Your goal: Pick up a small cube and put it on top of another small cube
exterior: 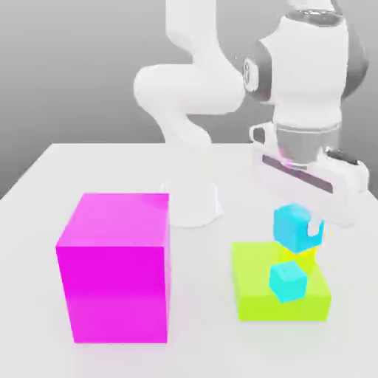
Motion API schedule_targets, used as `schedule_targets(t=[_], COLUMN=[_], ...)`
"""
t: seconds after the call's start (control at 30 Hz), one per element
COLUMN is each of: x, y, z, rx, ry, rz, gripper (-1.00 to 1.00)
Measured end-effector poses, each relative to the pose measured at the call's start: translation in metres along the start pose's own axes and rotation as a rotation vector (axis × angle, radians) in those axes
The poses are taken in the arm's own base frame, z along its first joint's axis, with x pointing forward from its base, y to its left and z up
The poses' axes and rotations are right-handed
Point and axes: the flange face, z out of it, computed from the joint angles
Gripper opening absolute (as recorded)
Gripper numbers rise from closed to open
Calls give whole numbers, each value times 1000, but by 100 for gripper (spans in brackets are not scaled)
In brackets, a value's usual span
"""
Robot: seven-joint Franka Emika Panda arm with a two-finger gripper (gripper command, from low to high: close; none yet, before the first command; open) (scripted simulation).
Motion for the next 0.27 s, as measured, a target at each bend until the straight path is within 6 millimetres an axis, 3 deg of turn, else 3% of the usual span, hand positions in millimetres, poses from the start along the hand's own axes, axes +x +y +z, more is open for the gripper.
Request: schedule_targets(t=[0.17, 0.2, 0.27], x=[-1, -1, -1], y=[4, 5, 5], z=[47, 52, 52], rx=[-3, -4, -4], ry=[5, 3, 3], rz=[-6, -7, -7], gripper=[-100, 100, 100])
